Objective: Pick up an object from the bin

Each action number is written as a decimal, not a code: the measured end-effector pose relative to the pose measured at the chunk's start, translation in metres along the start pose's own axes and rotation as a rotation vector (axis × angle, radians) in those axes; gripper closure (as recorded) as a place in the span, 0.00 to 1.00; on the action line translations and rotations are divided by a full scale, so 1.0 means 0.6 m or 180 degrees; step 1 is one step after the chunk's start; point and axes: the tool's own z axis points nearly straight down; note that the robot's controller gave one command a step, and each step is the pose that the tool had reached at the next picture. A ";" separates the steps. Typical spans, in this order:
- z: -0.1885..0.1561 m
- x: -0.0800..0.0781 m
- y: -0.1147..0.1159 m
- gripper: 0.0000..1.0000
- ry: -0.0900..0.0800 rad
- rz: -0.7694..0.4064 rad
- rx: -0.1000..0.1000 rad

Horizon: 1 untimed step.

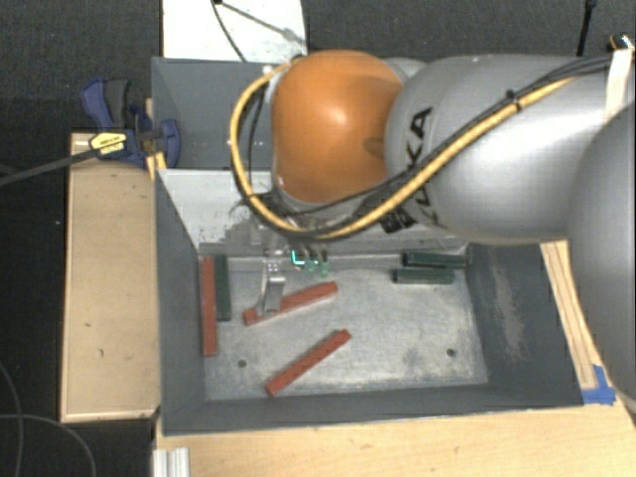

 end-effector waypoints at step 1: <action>0.182 0.035 -0.079 0.00 -0.0008 -0.1318 0.0004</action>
Offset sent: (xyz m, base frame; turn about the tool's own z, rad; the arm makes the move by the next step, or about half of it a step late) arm -0.0209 -0.0467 -0.1081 -0.4152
